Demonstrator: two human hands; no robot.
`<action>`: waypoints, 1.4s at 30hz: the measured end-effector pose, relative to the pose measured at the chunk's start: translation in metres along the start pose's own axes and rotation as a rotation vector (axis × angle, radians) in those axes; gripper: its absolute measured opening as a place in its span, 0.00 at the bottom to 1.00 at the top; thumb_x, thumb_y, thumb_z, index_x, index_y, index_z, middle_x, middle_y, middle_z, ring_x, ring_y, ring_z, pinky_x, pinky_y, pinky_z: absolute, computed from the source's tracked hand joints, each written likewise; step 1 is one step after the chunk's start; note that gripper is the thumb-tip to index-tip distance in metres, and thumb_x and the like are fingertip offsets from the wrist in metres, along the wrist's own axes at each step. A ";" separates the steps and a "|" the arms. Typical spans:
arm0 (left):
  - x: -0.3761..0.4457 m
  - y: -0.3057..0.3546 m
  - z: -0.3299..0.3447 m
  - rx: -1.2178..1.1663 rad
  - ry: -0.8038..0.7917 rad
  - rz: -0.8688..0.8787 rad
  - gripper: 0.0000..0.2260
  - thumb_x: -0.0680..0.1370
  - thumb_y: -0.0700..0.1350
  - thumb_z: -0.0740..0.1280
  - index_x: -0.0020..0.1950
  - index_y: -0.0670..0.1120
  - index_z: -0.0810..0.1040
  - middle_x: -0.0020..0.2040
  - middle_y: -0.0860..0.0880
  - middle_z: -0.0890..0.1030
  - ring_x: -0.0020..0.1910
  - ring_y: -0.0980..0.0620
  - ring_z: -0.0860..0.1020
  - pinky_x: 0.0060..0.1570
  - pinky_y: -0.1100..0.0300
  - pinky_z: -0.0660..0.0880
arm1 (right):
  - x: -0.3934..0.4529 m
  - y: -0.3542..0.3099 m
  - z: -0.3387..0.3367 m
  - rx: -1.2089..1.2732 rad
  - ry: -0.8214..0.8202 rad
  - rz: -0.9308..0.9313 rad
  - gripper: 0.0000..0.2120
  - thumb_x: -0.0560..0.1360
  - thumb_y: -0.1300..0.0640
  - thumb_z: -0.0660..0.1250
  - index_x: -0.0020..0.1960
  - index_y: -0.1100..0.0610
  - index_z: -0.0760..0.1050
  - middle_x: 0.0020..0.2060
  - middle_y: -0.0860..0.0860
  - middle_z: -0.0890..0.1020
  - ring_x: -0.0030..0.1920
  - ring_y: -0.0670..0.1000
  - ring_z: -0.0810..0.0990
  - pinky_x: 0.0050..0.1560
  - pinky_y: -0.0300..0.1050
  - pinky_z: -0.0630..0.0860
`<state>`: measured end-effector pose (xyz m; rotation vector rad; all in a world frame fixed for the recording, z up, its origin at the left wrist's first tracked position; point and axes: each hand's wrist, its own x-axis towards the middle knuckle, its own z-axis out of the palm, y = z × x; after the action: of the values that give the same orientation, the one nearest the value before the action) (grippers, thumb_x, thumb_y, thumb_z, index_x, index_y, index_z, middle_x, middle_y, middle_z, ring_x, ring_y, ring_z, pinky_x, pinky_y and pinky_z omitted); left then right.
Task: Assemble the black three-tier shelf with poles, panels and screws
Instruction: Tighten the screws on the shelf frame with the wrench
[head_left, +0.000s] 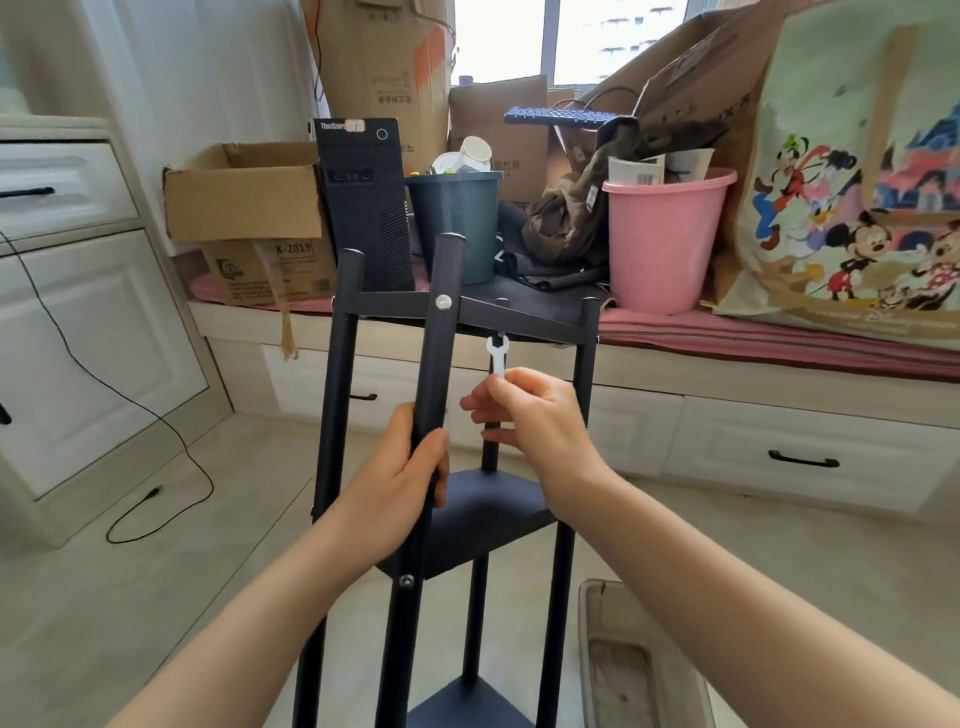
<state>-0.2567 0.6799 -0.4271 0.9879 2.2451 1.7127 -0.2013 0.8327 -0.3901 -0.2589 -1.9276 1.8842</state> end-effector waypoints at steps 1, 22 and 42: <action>0.000 0.003 0.006 -0.007 -0.006 -0.024 0.05 0.85 0.48 0.57 0.58 0.52 0.71 0.36 0.50 0.77 0.36 0.51 0.77 0.42 0.53 0.79 | -0.001 -0.004 -0.004 0.016 0.014 0.001 0.11 0.81 0.59 0.61 0.45 0.58 0.80 0.43 0.53 0.86 0.47 0.50 0.84 0.51 0.47 0.80; 0.017 -0.009 -0.026 0.382 0.663 0.049 0.16 0.78 0.43 0.70 0.65 0.48 0.73 0.58 0.53 0.71 0.60 0.52 0.69 0.58 0.58 0.66 | 0.000 -0.019 -0.024 0.291 -0.017 0.075 0.13 0.83 0.60 0.55 0.42 0.58 0.73 0.47 0.57 0.86 0.49 0.58 0.86 0.50 0.53 0.82; 0.024 -0.025 -0.013 -0.009 0.528 -0.086 0.06 0.83 0.50 0.63 0.49 0.49 0.73 0.36 0.49 0.75 0.30 0.61 0.73 0.33 0.65 0.73 | 0.003 -0.008 -0.005 0.524 0.139 0.067 0.15 0.84 0.59 0.53 0.42 0.56 0.72 0.34 0.54 0.83 0.35 0.51 0.81 0.40 0.44 0.78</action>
<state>-0.2916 0.6805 -0.4389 0.4578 2.5238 2.1346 -0.2002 0.8383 -0.3820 -0.2821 -1.2907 2.2655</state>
